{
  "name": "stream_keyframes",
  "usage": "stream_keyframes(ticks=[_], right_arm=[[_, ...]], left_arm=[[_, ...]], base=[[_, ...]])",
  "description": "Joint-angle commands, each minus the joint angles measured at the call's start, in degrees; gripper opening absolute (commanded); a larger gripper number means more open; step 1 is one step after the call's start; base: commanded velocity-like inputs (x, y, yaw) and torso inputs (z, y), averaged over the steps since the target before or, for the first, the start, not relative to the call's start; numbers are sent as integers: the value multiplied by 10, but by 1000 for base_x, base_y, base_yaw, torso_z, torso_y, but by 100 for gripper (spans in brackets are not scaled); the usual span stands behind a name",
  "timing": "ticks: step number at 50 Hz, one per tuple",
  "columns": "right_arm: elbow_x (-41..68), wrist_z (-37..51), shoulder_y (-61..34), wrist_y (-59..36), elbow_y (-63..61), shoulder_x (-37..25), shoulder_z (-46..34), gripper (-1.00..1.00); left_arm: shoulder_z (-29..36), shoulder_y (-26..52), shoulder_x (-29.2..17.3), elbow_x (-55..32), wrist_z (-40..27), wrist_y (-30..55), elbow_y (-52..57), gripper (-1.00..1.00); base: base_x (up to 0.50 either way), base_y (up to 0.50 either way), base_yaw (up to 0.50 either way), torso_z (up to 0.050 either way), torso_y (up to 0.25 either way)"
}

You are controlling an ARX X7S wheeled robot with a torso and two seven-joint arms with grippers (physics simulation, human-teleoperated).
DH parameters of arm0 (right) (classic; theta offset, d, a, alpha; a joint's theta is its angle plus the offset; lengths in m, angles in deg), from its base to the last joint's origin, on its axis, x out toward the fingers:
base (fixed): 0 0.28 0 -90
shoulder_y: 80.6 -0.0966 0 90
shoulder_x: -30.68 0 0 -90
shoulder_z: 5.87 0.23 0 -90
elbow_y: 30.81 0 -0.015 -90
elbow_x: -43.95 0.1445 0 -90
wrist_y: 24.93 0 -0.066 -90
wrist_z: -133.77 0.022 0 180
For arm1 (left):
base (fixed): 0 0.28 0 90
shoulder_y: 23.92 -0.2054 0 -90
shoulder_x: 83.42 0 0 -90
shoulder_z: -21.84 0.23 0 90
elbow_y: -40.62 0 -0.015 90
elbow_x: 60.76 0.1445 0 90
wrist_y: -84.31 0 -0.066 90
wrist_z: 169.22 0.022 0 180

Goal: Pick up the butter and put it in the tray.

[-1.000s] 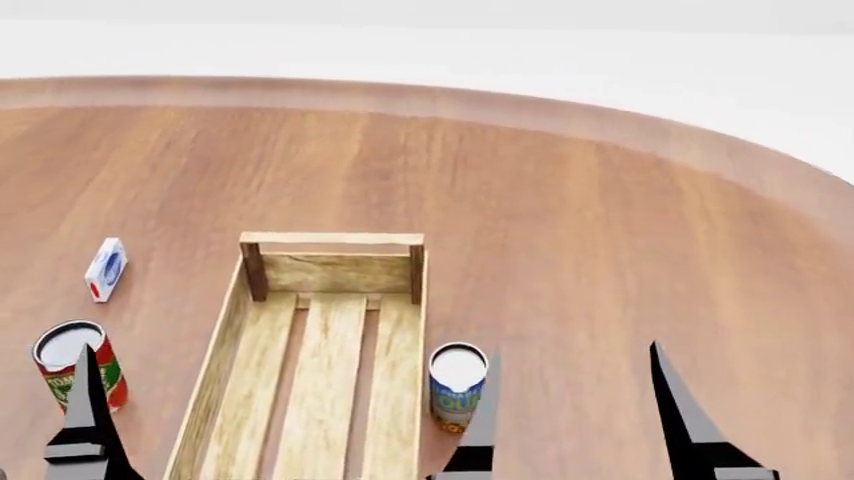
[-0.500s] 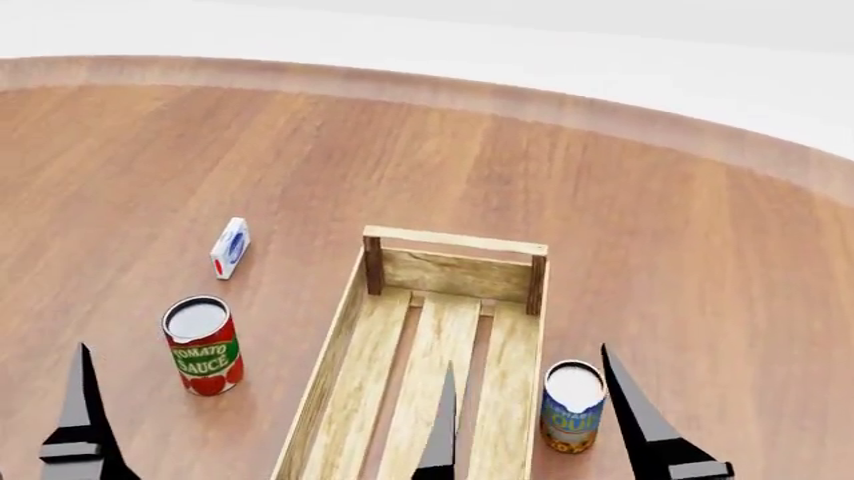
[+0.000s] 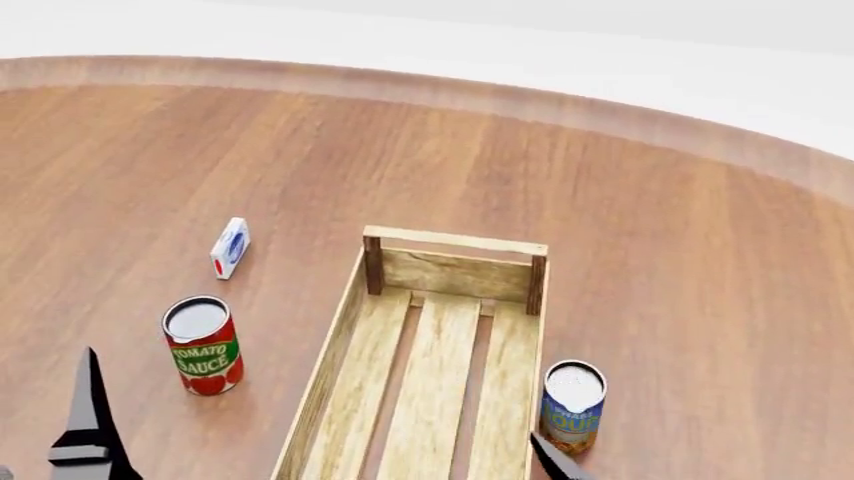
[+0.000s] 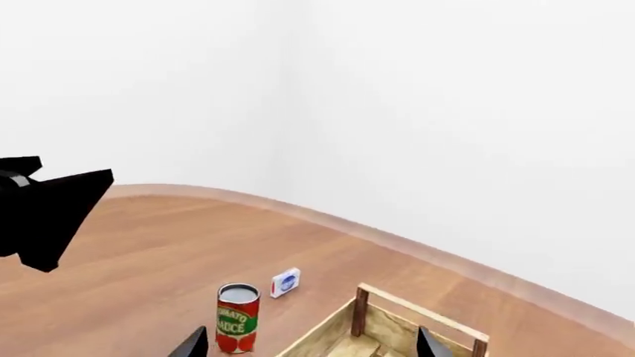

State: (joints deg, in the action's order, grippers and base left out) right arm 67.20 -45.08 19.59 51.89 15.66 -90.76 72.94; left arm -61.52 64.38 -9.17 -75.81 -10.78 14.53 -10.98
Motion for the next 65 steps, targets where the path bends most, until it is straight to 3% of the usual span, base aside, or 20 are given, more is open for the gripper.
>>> stream_keyframes(ticks=[1,14,29,37,53,65], right_arm=[[55,-71,50,28,-11,-55,57,100],[190,-98,5,-65,-13,-164,118,100],[195,-113,-69,-146,30,-220,88,100],[207,-191,-93,-165,16,-274,57,100],[197,-243,-106,-189,21,-302,14,100],[185,-247,-145,-274,19,-320,-39,100]], left_arm=[[-8,-4,8,-6,23,-10,8,100],[1,-5,4,-6,17,-13,10,100],[3,-6,1,-10,8,-11,12,100],[6,-6,-2,-10,7,-18,6,100],[7,-5,-6,-15,1,-19,6,100],[7,-5,-10,-20,-3,-21,7,100]], base=[[0,0,0,0,0],[0,0,0,0,0],[0,0,0,0,0],[0,0,0,0,0],[0,0,0,0,0],[0,0,0,0,0]])
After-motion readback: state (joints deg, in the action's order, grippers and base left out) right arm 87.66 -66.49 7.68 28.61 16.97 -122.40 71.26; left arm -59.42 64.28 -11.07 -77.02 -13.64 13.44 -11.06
